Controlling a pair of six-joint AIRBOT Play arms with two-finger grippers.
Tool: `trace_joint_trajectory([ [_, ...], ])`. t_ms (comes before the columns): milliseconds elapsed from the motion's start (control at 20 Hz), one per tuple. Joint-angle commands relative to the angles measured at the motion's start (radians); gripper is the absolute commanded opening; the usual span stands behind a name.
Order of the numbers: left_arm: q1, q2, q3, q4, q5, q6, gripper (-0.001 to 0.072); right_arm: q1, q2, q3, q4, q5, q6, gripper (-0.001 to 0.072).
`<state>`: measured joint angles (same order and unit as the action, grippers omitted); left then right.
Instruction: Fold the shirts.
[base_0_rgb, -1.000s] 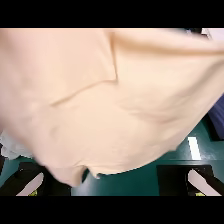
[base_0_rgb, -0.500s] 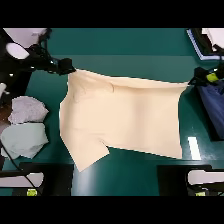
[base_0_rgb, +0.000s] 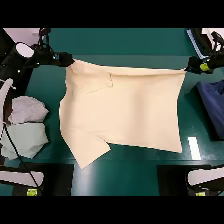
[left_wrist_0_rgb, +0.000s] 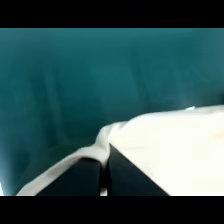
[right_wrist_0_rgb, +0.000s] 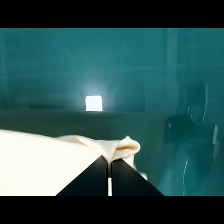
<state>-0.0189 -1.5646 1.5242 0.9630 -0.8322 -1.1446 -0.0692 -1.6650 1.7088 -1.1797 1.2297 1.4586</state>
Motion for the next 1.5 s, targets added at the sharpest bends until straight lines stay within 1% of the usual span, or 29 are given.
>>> trace_joint_trajectory([
  [0,0.030,-0.004,0.017,0.098,-0.213,0.061,0.0024,0.017,0.027,-0.054,-0.003,0.079,-0.029,0.0009],
  [100,0.052,-0.004,0.005,0.147,-0.334,0.060,0.0024,0.035,0.079,-0.172,-0.003,0.045,-0.029,0.0009],
  [250,0.078,-0.004,-0.063,0.156,-0.412,0.051,0.0024,0.063,0.148,-0.357,0.000,-0.036,-0.028,0.0010],
  [450,0.078,-0.004,-0.172,0.159,-0.392,0.050,0.0025,0.089,0.190,-0.499,0.002,-0.114,-0.027,0.0012],
  [550,0.078,-0.004,-0.189,0.164,-0.383,0.021,0.0027,0.088,0.189,-0.514,0.016,-0.111,-0.027,0.0013],
  [600,0.078,-0.004,-0.189,0.168,-0.382,-0.017,0.0167,0.088,0.189,-0.514,0.031,-0.108,-0.026,0.0017],
  [650,0.078,-0.004,-0.189,0.168,-0.382,-0.053,0.0469,0.085,0.190,-0.513,0.055,-0.109,-0.026,0.0060],
  [700,0.078,-0.004,-0.189,0.170,-0.384,-0.076,0.0567,0.077,0.190,-0.512,0.076,-0.109,-0.026,0.0260],
  [750,0.078,-0.004,-0.188,0.174,-0.397,-0.089,0.0567,0.070,0.190,-0.512,0.102,-0.102,-0.026,0.0383],
  [800,0.078,0.000,-0.186,0.197,-0.422,-0.097,0.0566,0.059,0.192,-0.512,0.124,-0.076,-0.026,0.0391],
  [900,0.078,0.028,-0.181,0.298,-0.494,-0.141,0.0564,0.031,0.212,-0.512,0.130,0.003,-0.029,0.0391],
  [950,0.078,0.052,-0.185,0.341,-0.522,-0.169,0.0512,0.014,0.232,-0.512,0.130,0.037,-0.039,0.0390],
  [1000,0.078,0.093,-0.214,0.347,-0.529,-0.178,0.0498,-0.003,0.255,-0.512,0.130,0.065,-0.055,0.0390],
  [1100,0.078,0.211,-0.344,0.325,-0.519,-0.218,0.0498,-0.038,0.310,-0.512,0.132,0.089,-0.063,0.0389],
  [1250,0.078,0.406,-0.612,0.247,-0.519,-0.246,0.0498,-0.073,0.372,-0.512,0.134,0.079,-0.089,0.0390],
  [1350,0.078,0.538,-0.781,0.207,-0.520,-0.285,0.0498,-0.084,0.393,-0.512,0.134,0.079,-0.100,0.0390],
  [1450,0.078,0.664,-0.915,0.202,-0.517,-0.346,0.0498,-0.084,0.396,-0.512,0.134,0.080,-0.114,0.0390],
])
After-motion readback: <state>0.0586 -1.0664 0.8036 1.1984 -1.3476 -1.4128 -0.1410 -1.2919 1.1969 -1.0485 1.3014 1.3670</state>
